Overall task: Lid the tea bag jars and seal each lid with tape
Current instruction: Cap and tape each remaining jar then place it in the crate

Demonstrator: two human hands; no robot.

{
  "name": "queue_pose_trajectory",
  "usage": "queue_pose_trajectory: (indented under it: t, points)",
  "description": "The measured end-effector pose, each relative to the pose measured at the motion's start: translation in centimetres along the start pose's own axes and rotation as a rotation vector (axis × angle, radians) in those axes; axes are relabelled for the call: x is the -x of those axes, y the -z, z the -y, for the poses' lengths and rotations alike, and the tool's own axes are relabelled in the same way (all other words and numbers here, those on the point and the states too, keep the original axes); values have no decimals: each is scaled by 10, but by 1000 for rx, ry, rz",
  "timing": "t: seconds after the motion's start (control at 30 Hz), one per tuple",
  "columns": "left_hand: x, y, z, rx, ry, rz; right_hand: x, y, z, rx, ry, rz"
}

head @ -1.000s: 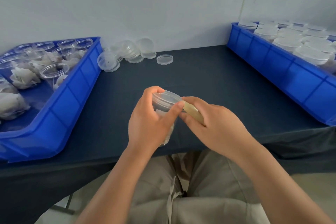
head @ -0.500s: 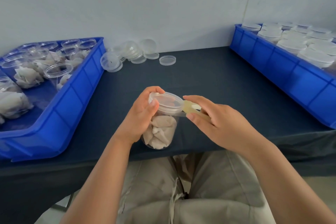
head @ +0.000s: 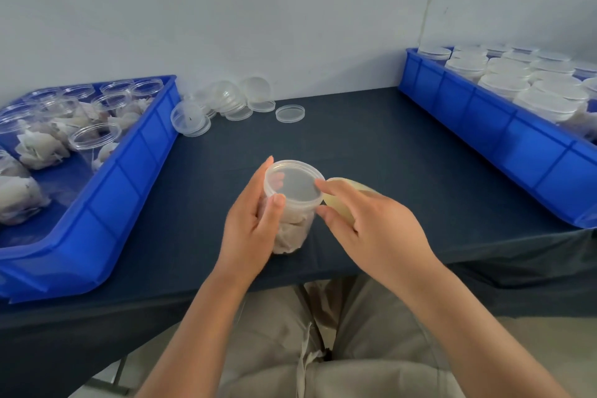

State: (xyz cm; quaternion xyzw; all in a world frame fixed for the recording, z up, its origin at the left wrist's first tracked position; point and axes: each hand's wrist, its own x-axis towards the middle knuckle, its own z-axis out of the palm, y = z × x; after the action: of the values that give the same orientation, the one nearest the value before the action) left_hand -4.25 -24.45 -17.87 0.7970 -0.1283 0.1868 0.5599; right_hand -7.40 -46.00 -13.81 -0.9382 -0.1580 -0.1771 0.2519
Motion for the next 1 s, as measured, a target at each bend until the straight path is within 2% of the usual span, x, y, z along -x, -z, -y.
queue_pose_trajectory:
  t: [0.1,0.23,0.33,0.43,0.57,0.7,0.83,1.0]
  points:
    - [9,-11,-7,-112,10,24,3,-2,2,-40,4,-22]
    - [7,-23,-15,-234,-29,-144,4,2,0,-42,10,-24]
    - [4,-26,-19,-239,-14,-164,1,4,-1,-45,-15,-6]
    - [-6,-21,-16,-223,-51,-113,-3,6,-8,-35,-7,76]
    - [-22,-7,-12,-84,4,-25,-7,6,-22,-76,-20,195]
    - [-34,-1,-12,-35,-16,92,-9,1,-25,-126,-99,225]
    - [-46,5,-12,31,5,256,-11,10,-35,-184,-107,201]
    - [-49,5,-16,59,16,420,-11,19,-42,-208,-95,264]
